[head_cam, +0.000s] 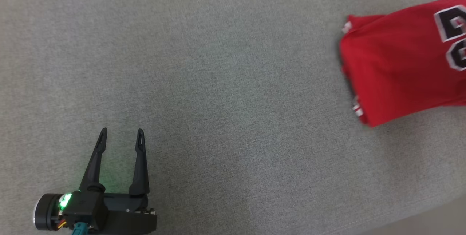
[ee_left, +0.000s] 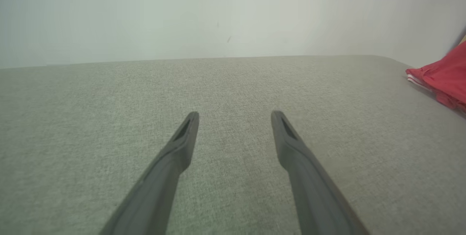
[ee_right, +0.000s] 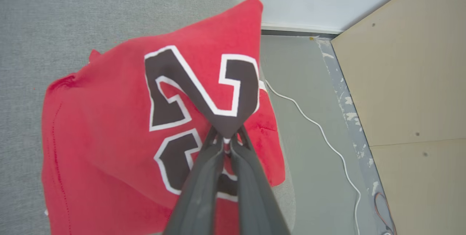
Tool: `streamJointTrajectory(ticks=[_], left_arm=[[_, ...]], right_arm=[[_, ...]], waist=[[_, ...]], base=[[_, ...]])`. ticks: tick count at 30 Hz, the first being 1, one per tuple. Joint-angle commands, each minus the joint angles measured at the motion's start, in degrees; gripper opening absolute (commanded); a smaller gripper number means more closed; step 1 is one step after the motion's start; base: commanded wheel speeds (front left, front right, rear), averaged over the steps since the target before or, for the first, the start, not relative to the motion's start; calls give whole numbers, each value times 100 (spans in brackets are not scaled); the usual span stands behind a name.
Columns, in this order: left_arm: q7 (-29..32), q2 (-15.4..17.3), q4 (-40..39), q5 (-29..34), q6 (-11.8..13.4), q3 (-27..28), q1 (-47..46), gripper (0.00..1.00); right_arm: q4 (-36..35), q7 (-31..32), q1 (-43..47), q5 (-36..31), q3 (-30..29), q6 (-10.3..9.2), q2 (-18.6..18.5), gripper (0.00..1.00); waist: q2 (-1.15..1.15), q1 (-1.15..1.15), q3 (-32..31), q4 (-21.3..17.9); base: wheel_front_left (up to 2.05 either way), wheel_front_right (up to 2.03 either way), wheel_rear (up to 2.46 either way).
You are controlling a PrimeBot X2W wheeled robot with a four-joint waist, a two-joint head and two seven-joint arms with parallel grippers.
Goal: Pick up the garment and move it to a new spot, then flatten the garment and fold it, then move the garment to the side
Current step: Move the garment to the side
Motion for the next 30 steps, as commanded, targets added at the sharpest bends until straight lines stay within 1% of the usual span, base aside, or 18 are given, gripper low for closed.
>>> streamJointTrajectory(ticks=[1,8,12,16,21,22,26,29,30], left_arm=[[-14,43,-27,30,-11,30,-30,100],[-14,91,-108,105,-60,60,-84,100],[-14,111,-169,176,-75,28,-127,100],[-14,184,-240,236,-74,40,-130,100],[-13,312,-398,296,-82,41,-171,100],[-13,312,-398,296,-82,41,-171,100],[-13,407,-613,347,-125,-30,-203,100],[-14,481,-804,375,-136,-72,-222,100],[-14,500,-857,383,-145,-94,-231,100]], right_arm=[[5,-60,-89,-82,-72,-17,-115,0],[261,-340,-62,-489,-305,-17,-465,0],[593,-792,10,-827,-560,-17,-724,0],[851,-1154,89,-1055,-848,-17,-788,0],[1218,-1803,144,-1276,-1094,-17,-697,0],[1218,-1803,144,-1276,-1094,-17,-697,0],[1503,-2307,74,-1530,-1281,-17,-587,0],[1628,-2659,17,-1718,-1411,-17,-412,0],[1643,-2805,-9,-1773,-1436,-17,-354,69]], waist=[[-1,-1,146,-45],[-1,-1,349,50],[-1,-1,512,113],[-1,-1,643,90],[-1,-1,821,9],[-1,-1,821,9],[-1,-1,949,-100],[-1,-1,1015,-207],[-1,-1,1025,-239]], base=[[0,0,0],[0,0,0],[0,0,0],[0,0,0],[0,0,0],[0,0,0],[0,0,0],[0,0,0],[0,0,0]])
